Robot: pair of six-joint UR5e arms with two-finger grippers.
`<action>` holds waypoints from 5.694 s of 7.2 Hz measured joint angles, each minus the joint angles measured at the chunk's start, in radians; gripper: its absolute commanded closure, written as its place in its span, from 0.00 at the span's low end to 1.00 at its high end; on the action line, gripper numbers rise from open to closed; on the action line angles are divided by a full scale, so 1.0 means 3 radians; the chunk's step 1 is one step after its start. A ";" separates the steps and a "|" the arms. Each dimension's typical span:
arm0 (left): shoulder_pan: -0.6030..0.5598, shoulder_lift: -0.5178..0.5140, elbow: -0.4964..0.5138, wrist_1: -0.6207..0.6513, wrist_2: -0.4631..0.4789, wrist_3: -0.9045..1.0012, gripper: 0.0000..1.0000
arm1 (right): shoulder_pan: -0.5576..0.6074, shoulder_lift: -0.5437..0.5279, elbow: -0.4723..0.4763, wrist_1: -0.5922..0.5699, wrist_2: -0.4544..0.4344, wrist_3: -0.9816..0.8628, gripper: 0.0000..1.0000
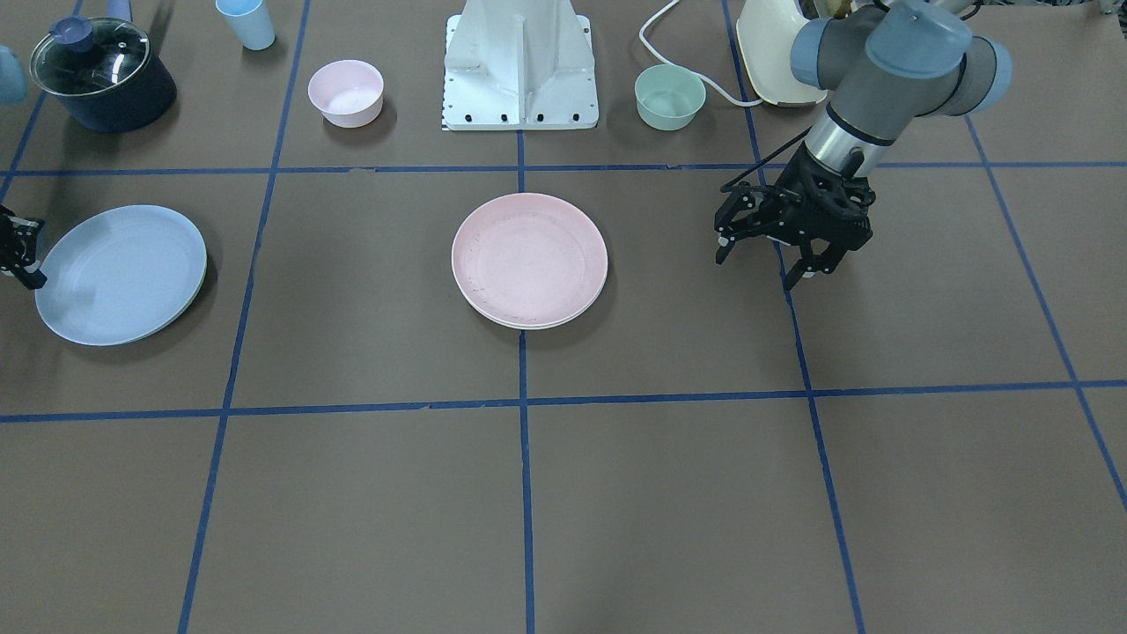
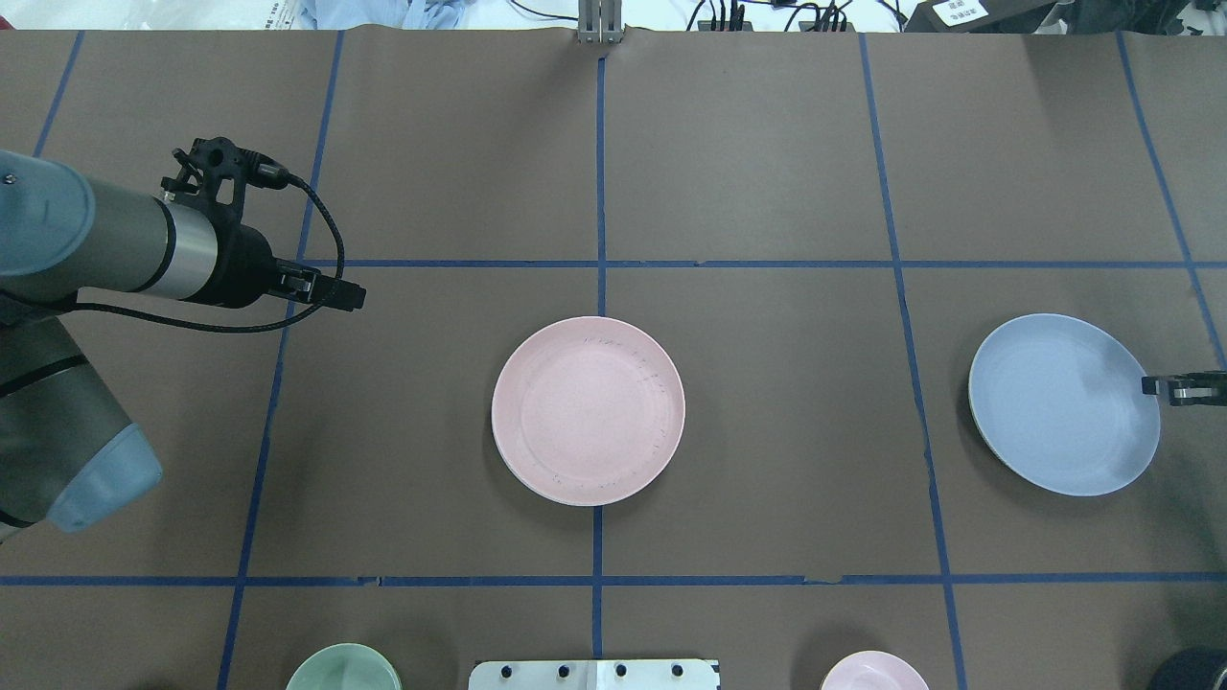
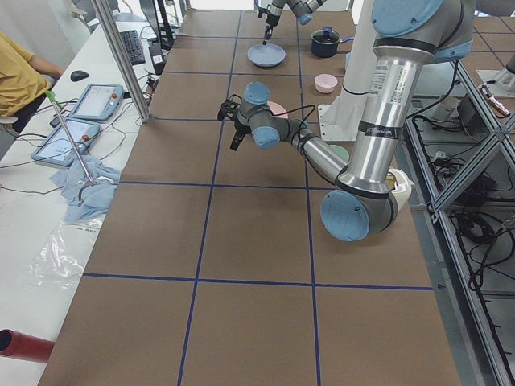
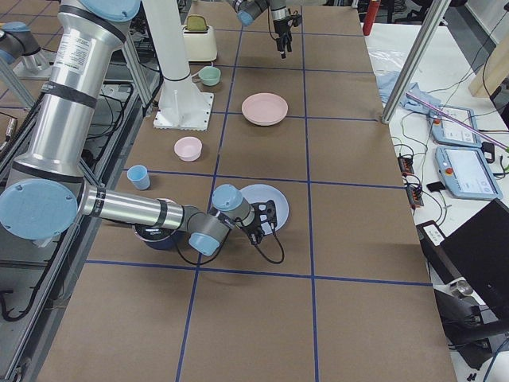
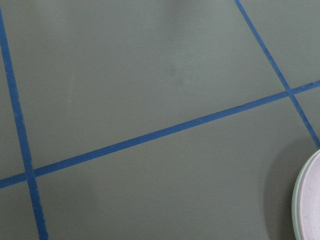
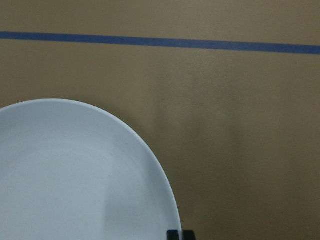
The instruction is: Stack three plates with pink and blue
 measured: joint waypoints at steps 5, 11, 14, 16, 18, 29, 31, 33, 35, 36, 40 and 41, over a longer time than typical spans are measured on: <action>-0.0880 0.0221 -0.0010 0.0362 -0.0423 0.1330 0.00 | -0.0019 0.0850 0.0675 -0.1238 0.0168 0.0525 1.00; -0.2101 0.0472 0.0355 0.0691 -0.0716 0.3202 0.00 | -0.1426 0.2309 0.1261 -0.2914 -0.1000 0.1727 1.00; -0.2114 0.0474 0.0361 0.0694 -0.0725 0.3216 0.00 | -0.1860 0.2412 0.1120 -0.2994 -0.1444 0.1795 0.01; -0.2115 0.0486 0.0362 0.0691 -0.0744 0.3207 0.00 | -0.1911 0.2432 0.1045 -0.2990 -0.1488 0.1792 0.00; -0.2135 0.0635 0.0385 0.0654 -0.0811 0.3184 0.00 | -0.1769 0.2518 0.1070 -0.3188 -0.1379 0.1711 0.00; -0.2645 0.0984 0.0719 0.1805 -0.1410 0.3191 0.00 | 0.1675 0.1039 0.0408 -0.4082 0.1012 -0.3629 0.00; -0.2641 0.0955 0.0726 0.1793 -0.1468 0.3187 0.00 | 0.1893 0.0715 0.0363 -0.4046 0.0969 -0.3864 0.00; -0.2643 0.0964 0.0715 0.1784 -0.1480 0.3191 0.00 | 0.2030 0.0611 0.0377 -0.4036 0.0965 -0.3864 0.00; -0.2643 0.0982 0.0729 0.1724 -0.1428 0.3199 0.00 | 0.2066 0.0605 0.0401 -0.4033 0.0975 -0.3843 0.00; -0.2644 0.0987 0.0725 0.1702 -0.1387 0.3196 0.00 | 0.2067 0.0613 0.0413 -0.4033 0.0977 -0.3828 0.00; -0.2647 0.0992 0.0706 0.1686 -0.1356 0.3204 0.00 | 0.2068 0.0629 0.0416 -0.3996 0.0977 -0.3781 0.00; -0.2647 0.0991 0.0705 0.1686 -0.1356 0.3206 0.00 | 0.2068 0.0629 0.0416 -0.3991 0.0979 -0.3781 0.00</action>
